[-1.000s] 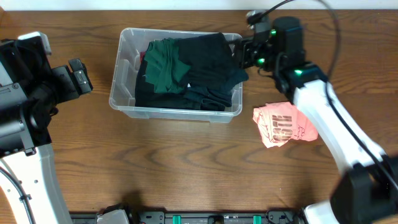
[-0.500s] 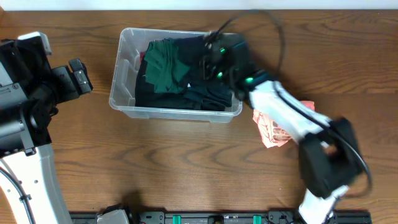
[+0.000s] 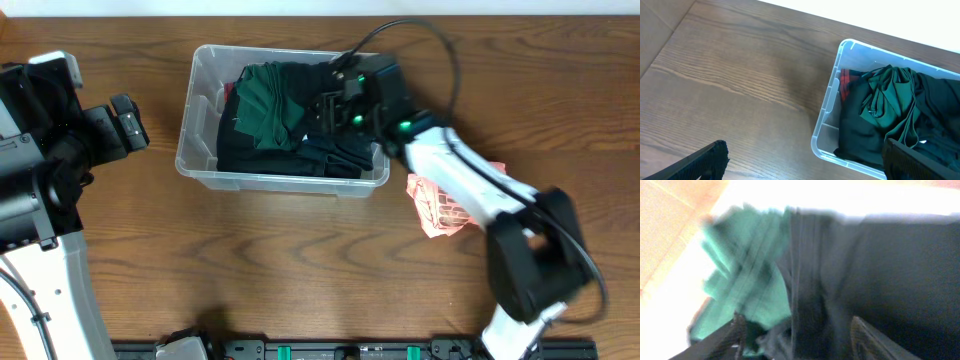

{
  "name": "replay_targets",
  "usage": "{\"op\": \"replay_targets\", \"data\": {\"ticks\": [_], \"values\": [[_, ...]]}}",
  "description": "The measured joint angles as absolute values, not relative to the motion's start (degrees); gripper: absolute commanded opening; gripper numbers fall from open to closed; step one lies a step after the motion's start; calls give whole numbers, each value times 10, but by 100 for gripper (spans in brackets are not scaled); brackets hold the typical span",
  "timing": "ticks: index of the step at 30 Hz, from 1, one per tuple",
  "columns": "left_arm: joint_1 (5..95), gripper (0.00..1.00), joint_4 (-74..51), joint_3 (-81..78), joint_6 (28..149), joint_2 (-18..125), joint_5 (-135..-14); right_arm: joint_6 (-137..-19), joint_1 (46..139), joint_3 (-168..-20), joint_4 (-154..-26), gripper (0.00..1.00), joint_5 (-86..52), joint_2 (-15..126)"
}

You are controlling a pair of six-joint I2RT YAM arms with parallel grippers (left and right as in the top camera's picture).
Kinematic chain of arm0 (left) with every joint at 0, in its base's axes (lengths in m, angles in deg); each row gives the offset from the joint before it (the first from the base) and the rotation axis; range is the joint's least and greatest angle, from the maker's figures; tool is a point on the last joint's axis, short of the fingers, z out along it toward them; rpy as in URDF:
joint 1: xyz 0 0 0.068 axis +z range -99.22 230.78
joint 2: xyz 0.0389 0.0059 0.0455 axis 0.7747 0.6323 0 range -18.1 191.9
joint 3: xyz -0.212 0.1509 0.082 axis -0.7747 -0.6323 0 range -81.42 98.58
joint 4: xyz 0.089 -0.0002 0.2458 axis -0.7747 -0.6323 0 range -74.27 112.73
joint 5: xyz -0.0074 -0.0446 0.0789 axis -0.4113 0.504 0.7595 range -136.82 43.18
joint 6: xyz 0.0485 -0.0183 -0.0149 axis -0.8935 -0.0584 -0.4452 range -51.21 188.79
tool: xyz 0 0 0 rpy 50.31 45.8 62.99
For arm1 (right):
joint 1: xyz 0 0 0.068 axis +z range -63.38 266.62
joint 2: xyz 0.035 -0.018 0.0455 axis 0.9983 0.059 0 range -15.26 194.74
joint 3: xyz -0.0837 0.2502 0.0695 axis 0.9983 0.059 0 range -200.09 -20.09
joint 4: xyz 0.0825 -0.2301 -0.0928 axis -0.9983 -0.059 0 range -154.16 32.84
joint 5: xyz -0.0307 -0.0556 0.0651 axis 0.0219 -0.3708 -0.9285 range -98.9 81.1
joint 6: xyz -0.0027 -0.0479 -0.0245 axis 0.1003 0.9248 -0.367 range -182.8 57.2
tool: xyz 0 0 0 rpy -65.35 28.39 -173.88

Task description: Pack container

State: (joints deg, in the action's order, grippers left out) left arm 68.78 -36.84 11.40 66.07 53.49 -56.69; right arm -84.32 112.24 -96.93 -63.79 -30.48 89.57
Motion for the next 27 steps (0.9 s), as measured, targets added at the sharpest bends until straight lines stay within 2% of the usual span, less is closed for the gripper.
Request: {"op": "replay_targets", "data": {"ticks": [4, 10, 12, 17, 22, 27], "values": [[688, 98, -369, 114, 661, 535, -567, -841, 1045, -970, -718, 90, -319, 783], [688, 98, -368, 114, 661, 535, -567, -831, 843, -977, -894, 94, -330, 668], [688, 98, -369, 114, 661, 535, -567, -815, 763, -977, -962, 97, -337, 667], [688, 98, -368, 114, 661, 535, -567, -733, 632, -970, -1050, 98, -335, 706], [688, 98, -369, 114, 661, 535, -567, -646, 573, -966, -1112, 94, -335, 767], [688, 98, -369, 114, 661, 535, -567, -586, 567, -964, -1157, 92, -337, 836]]}}
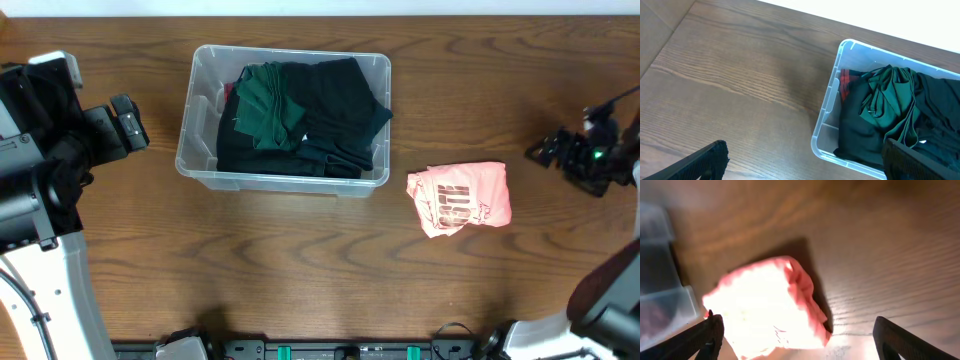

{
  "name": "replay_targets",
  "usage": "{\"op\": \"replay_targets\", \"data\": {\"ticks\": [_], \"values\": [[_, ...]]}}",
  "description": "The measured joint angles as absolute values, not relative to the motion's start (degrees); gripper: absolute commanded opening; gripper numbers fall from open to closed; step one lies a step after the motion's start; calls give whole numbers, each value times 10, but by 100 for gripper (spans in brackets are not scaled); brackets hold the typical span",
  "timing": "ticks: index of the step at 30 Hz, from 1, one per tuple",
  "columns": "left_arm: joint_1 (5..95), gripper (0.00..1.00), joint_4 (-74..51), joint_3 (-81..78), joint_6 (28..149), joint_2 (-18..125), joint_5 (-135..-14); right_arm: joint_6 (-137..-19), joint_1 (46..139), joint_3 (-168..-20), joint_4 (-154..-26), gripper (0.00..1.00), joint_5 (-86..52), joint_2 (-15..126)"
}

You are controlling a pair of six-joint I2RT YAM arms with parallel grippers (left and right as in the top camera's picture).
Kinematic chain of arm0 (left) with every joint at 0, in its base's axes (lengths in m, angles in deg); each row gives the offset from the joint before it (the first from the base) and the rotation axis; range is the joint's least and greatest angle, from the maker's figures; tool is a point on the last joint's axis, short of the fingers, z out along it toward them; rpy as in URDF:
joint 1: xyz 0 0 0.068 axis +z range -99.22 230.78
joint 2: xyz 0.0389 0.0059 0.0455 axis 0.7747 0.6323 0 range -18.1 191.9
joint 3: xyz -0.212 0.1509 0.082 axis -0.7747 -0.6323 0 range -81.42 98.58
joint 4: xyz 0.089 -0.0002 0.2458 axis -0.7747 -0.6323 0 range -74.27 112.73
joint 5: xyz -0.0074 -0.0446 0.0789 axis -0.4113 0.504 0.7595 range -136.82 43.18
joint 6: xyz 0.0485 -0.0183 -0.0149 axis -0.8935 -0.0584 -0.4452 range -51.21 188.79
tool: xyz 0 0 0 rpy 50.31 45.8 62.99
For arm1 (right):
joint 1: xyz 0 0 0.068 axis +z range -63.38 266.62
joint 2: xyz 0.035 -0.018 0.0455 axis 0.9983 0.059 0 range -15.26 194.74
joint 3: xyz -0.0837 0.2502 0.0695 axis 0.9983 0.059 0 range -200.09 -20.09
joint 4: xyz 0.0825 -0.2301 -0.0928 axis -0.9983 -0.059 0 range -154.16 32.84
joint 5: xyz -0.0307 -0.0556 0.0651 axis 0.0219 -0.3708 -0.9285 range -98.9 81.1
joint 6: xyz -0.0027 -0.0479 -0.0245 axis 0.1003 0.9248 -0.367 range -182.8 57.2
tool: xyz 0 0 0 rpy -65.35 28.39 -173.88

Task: Pack container
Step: 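Move the right gripper to the pink printed shirt and grasp it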

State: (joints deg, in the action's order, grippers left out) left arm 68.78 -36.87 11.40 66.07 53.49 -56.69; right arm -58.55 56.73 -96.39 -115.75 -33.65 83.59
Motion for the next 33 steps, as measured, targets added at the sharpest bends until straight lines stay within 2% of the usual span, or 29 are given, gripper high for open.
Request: {"op": "replay_targets", "data": {"ticks": [9, 12, 18, 21, 22, 23, 26, 33], "values": [[688, 98, -369, 114, 661, 535, -567, -545, 604, -962, -1189, 87, -333, 947], [688, 98, -369, 114, 661, 535, -567, -542, 623, -961, -1180, 82, -331, 969], [688, 98, -369, 114, 661, 535, -567, -536, 644, -960, -1170, 60, -328, 995], [688, 98, -369, 114, 661, 535, -567, -534, 652, -953, -1162, 38, -326, 998], [688, 98, -369, 114, 661, 535, -567, -537, 655, -950, -1160, 25, -326, 998], [688, 98, -369, 114, 661, 535, -567, -537, 656, -947, -1160, 17, -324, 998], [688, 98, -368, 114, 661, 535, -567, -540, 658, -943, -1160, 2, -326, 998], [688, 98, -369, 114, 661, 535, -567, -544, 658, -944, -1175, 1, -400, 992]]}}
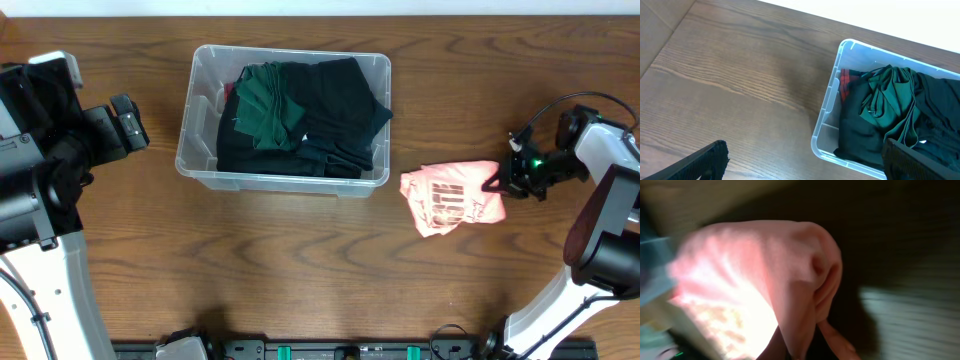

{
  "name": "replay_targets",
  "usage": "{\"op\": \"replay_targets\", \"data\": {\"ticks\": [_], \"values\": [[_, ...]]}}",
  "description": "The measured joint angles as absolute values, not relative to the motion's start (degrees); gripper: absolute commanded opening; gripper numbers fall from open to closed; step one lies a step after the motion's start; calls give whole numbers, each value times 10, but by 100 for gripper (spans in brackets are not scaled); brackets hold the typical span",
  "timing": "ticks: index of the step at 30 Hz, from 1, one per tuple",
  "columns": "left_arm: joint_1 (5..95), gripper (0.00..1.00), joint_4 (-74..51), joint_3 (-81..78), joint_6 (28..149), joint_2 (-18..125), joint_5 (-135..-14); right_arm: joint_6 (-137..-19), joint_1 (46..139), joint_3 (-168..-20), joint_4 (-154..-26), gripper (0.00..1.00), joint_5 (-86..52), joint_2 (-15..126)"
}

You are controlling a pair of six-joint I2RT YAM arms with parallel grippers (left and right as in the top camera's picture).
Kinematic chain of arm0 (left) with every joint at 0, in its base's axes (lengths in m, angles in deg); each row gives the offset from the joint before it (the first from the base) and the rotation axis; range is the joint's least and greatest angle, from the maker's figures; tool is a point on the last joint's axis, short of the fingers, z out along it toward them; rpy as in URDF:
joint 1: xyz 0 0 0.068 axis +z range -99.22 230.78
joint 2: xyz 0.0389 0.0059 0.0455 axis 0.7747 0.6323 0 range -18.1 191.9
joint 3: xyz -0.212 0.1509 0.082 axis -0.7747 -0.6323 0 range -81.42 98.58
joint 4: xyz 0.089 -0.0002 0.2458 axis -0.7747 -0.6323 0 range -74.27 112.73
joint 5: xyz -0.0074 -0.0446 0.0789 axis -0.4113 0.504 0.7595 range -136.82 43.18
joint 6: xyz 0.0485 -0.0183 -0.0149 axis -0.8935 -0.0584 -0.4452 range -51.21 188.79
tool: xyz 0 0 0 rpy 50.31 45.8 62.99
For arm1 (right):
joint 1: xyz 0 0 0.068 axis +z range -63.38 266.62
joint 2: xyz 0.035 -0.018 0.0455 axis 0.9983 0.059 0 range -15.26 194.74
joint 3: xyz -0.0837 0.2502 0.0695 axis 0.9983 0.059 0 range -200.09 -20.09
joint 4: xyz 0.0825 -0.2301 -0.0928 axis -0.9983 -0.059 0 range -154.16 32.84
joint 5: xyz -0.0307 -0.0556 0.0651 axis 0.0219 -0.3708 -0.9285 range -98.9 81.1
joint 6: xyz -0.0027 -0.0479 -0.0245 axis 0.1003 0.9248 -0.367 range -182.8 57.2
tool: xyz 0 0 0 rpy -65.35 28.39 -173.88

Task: Pack container
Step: 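Move the right gripper to the pink printed shirt and grasp it, then lift the pink shirt with the right gripper and drop it into the bin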

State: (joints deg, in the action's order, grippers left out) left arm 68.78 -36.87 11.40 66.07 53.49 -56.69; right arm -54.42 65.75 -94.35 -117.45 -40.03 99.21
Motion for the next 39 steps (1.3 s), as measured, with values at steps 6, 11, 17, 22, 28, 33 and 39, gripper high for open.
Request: {"op": "replay_targets", "data": {"ticks": [6, 11, 17, 22, 28, 33, 39], "values": [[688, 98, -369, 114, 661, 535, -567, -545, 658, -956, -1168, 1, -559, 897], [688, 98, -368, 114, 661, 535, -567, -588, 661, -982, -1063, 1, -692, 779], [688, 98, -368, 114, 661, 535, -567, -731, 722, -992, -846, 1, -754, 690], [688, 98, -368, 114, 661, 535, -567, -854, 839, -993, -699, 1, -722, 684], [688, 98, -368, 114, 661, 535, -567, -953, 1023, -993, -530, 1, -625, 730], [688, 98, -368, 114, 661, 535, -567, -994, 1143, -993, -432, 1, -531, 800], [688, 98, -368, 114, 661, 535, -567, -1007, 1190, -993, -477, 1, -463, 890]]}}
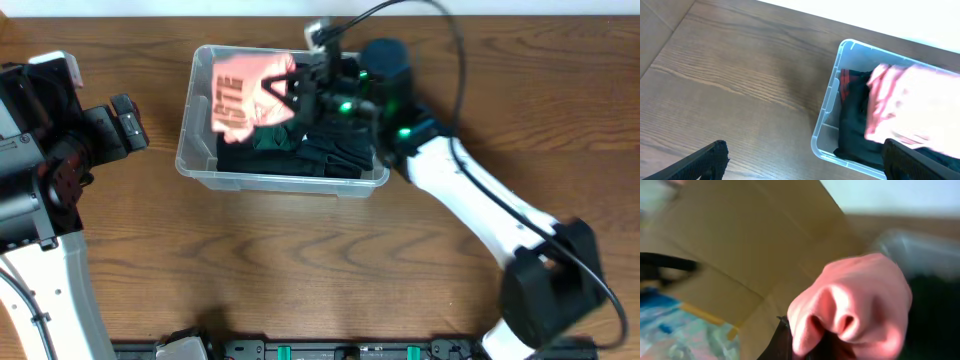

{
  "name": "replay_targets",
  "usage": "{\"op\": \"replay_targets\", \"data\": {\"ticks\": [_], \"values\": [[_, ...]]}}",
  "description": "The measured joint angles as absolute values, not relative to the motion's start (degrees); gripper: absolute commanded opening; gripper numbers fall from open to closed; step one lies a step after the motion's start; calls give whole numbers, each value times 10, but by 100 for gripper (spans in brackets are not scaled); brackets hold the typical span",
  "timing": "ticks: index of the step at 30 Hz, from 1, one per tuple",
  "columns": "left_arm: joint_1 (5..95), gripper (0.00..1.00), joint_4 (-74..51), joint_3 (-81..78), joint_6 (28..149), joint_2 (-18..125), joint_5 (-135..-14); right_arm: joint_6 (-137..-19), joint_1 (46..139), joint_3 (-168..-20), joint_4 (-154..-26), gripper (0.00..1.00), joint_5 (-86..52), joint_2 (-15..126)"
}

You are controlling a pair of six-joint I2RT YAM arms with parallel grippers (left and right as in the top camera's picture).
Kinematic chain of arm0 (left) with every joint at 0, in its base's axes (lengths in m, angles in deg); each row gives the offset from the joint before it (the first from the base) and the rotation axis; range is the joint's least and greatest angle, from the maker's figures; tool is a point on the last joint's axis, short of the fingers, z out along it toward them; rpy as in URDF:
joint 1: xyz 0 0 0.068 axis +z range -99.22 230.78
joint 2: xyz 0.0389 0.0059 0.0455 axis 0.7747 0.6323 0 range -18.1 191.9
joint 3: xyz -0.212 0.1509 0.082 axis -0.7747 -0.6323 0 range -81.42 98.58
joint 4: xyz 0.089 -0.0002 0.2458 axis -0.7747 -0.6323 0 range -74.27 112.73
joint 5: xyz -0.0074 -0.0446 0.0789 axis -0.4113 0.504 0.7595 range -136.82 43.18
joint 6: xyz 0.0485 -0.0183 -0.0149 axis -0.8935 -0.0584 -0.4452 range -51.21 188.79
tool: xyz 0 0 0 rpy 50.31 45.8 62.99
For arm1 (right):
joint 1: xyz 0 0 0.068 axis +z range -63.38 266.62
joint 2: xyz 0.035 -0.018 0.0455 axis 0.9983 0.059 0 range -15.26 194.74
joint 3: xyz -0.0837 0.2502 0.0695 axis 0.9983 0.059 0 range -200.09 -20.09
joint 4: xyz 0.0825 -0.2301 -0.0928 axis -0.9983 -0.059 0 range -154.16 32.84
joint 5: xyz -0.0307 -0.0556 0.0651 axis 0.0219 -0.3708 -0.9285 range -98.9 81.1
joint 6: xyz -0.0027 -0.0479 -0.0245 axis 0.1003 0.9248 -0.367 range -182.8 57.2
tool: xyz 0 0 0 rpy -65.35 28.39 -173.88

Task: Pack container
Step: 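Lift the pink shirt with the right gripper and drop it into the bin, then press the pink shirt down inside the bin with the right gripper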

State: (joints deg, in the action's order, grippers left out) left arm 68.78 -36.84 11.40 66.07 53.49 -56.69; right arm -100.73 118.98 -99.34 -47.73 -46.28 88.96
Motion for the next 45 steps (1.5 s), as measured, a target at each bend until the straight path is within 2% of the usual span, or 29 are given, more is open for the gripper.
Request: {"op": "replay_targets", "data": {"ticks": [7, 13, 14, 17, 18, 23, 25, 28, 30, 37, 42, 45], "values": [[688, 98, -368, 114, 661, 535, -567, -963, 1182, -992, -667, 1, -405, 967], [688, 98, -368, 114, 661, 535, -567, -918, 1178, -1000, -718, 2, -381, 967], [688, 98, -368, 114, 661, 535, -567, -912, 1177, -1000, -723, 6, -380, 967], [688, 98, -368, 114, 661, 535, -567, -890, 1174, -1000, -731, 32, -380, 965], [688, 98, -368, 114, 661, 535, -567, -887, 1174, -1000, -734, 38, -380, 964], [688, 98, -368, 114, 661, 535, -567, -855, 1169, -998, -732, 59, -384, 931], [688, 98, -368, 114, 661, 535, -567, -851, 1168, -996, -721, 64, -380, 903], [688, 98, -369, 114, 661, 535, -567, -845, 1169, -996, -670, 72, -378, 849], [688, 98, -368, 114, 661, 535, -567, -847, 1171, -998, -615, 80, -379, 821], [688, 98, -369, 114, 661, 535, -567, -849, 1202, -1002, -416, 78, -377, 854], [688, 98, -368, 114, 661, 535, -567, -884, 1226, -1003, -296, 70, -377, 970], [688, 98, -368, 114, 661, 535, -567, -911, 1235, -1003, -273, 68, -376, 1046]]}}
